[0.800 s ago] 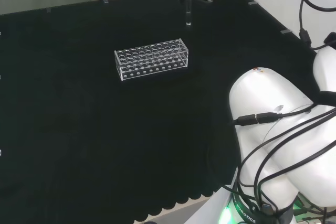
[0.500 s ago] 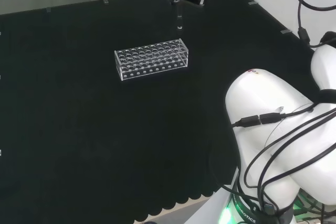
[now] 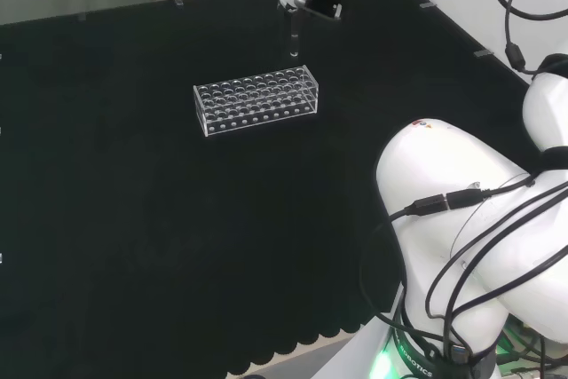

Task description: Put the test tube back in the rack.

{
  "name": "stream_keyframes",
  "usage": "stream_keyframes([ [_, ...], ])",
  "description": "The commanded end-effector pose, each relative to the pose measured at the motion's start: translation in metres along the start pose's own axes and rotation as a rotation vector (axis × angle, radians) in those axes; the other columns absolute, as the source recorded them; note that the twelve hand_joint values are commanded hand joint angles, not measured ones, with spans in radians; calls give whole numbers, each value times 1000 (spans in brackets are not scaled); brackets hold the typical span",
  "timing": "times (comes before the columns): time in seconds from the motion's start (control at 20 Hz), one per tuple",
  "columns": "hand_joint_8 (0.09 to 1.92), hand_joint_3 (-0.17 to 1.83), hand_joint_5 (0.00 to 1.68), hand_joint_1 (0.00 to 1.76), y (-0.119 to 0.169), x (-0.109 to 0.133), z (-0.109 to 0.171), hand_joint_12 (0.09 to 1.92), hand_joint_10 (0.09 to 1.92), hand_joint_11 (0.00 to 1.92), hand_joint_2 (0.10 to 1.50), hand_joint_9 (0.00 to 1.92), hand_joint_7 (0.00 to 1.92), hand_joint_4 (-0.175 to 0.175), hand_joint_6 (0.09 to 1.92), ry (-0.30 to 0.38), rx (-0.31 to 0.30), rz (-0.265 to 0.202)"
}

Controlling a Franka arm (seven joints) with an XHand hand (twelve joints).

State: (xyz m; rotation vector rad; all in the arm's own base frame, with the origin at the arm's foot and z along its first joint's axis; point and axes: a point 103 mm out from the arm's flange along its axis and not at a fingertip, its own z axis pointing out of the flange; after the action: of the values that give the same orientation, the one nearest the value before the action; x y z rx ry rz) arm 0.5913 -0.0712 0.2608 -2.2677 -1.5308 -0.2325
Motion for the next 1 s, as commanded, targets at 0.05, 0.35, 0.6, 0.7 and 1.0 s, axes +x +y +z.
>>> stream_keyframes([
  [0.05,329,578,1318,1225,12,2,24,857,379,1282,687,1624,1752,-175,545,-32,1,40],
  [0.35,328,578,1318,1225,13,10,31,857,380,1282,687,1624,1753,-175,546,-33,9,62],
  [0.6,328,579,1318,1225,18,3,38,858,381,1282,687,1623,1753,-175,546,-37,22,62],
  [0.7,328,579,1318,1225,22,-3,40,858,381,1282,687,1623,1753,-175,546,-32,34,58],
  [1.0,328,579,1318,1225,15,16,47,858,382,1281,687,1623,1753,-175,546,-40,32,57],
])
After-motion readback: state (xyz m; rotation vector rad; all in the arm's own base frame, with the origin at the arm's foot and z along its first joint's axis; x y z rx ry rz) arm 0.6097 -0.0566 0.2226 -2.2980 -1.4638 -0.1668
